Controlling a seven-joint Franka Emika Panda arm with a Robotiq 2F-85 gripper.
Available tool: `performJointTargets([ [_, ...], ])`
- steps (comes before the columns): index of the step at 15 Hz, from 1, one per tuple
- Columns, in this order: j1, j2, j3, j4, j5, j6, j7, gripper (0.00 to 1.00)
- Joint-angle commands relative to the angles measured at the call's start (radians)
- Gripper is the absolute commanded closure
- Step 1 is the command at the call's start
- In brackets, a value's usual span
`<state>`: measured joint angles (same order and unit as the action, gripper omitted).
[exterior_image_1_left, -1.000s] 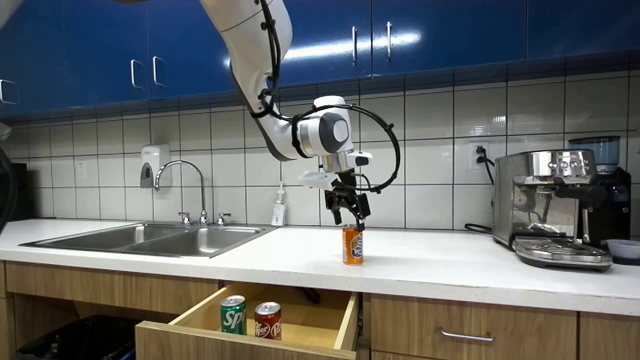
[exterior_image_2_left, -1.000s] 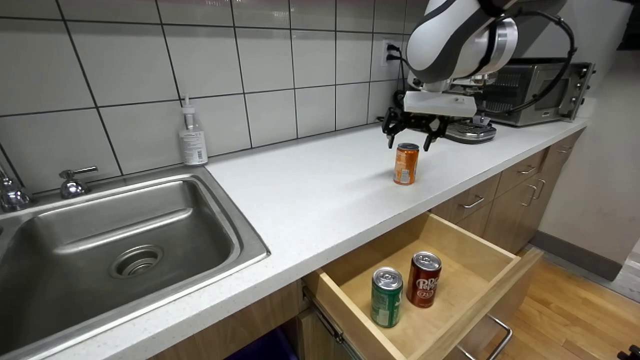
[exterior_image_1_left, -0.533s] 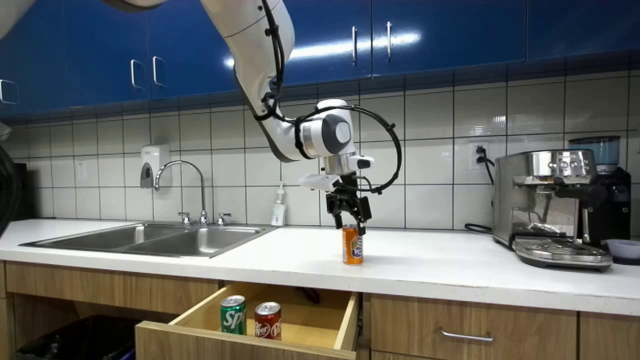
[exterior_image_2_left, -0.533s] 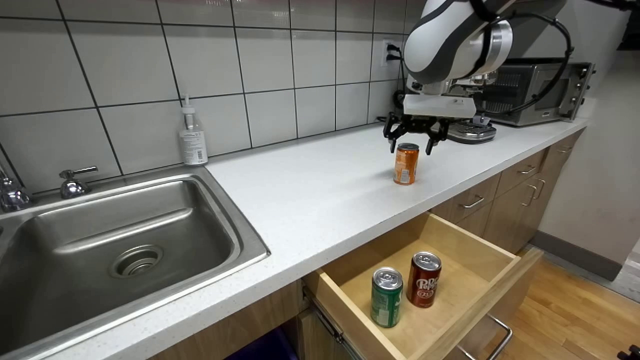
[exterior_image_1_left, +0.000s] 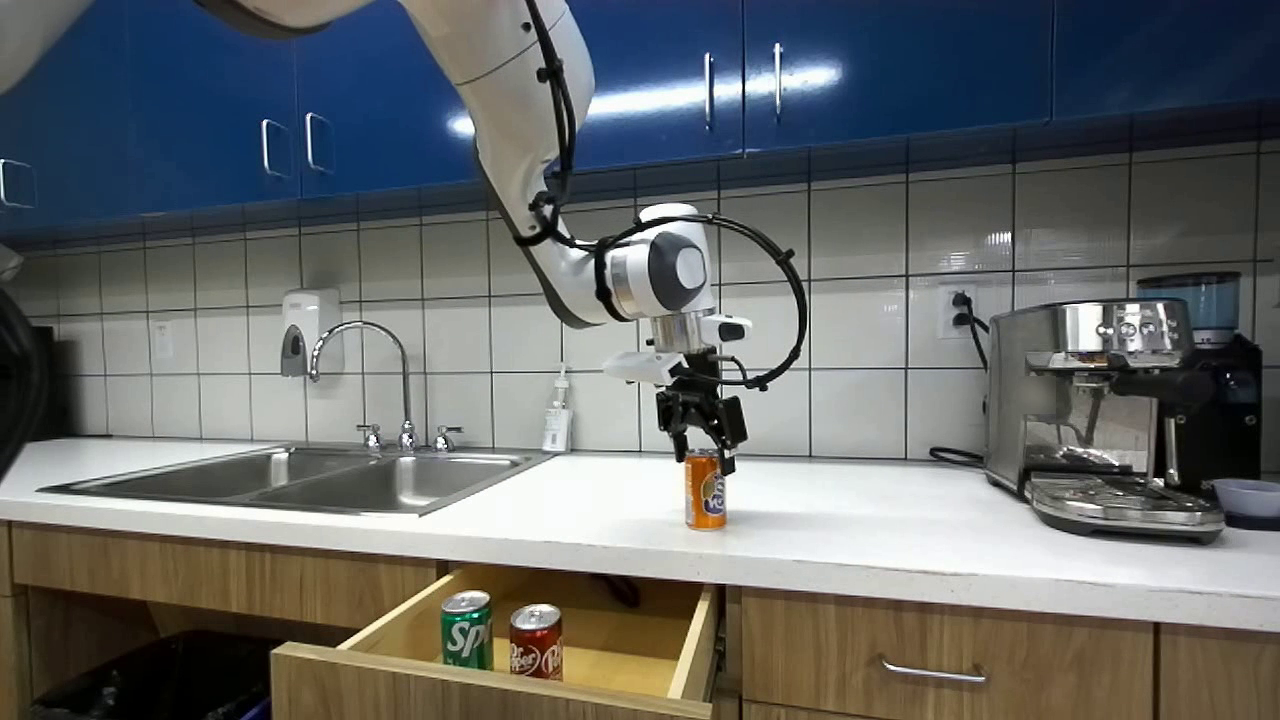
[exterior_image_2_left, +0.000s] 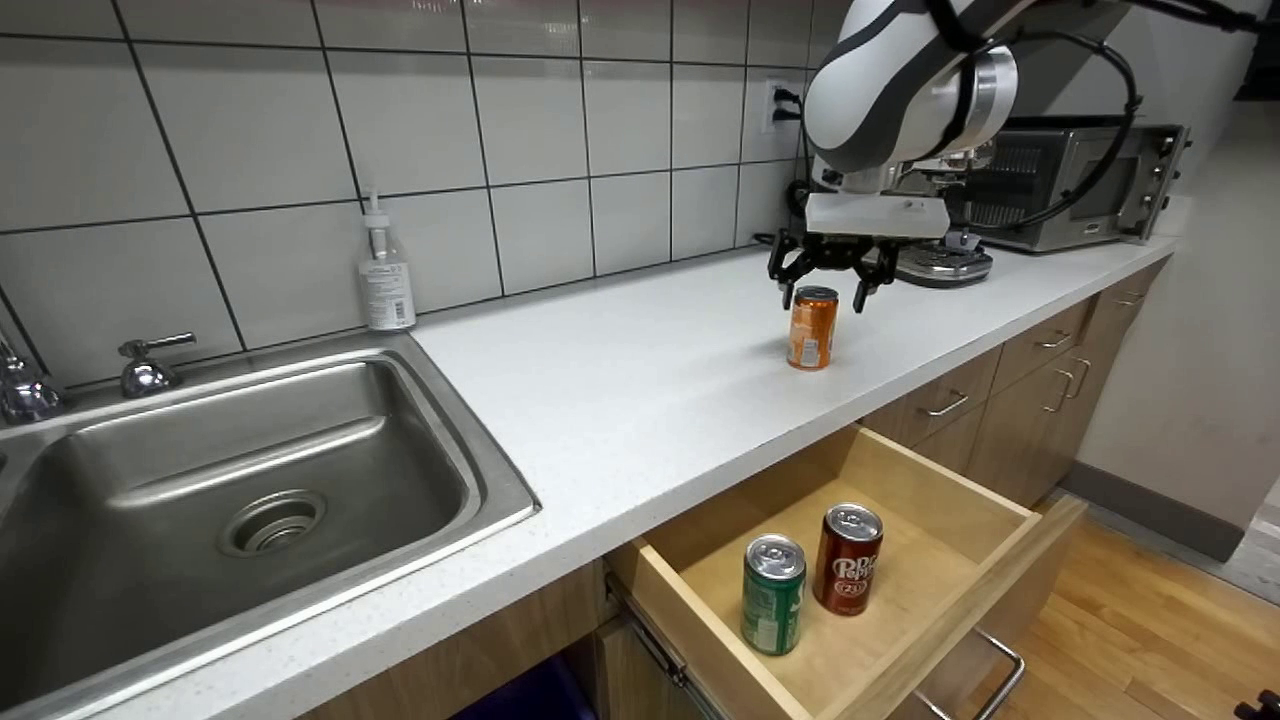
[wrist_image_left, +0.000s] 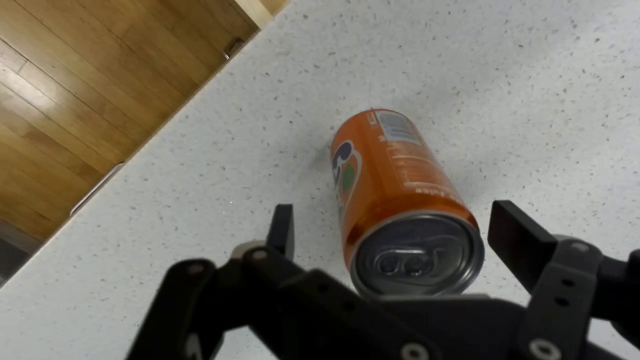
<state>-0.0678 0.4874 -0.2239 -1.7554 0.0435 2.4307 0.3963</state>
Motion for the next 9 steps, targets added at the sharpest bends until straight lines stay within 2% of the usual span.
performJointTargets([
  [1,-0.007,0.015,0.002,0.043,-0.007,-0.040,0.024,0.27],
  [5,-0.008,0.018,0.003,0.047,-0.005,-0.037,0.020,0.60],
  [9,-0.016,0.014,0.009,0.045,0.007,-0.037,0.010,0.62],
])
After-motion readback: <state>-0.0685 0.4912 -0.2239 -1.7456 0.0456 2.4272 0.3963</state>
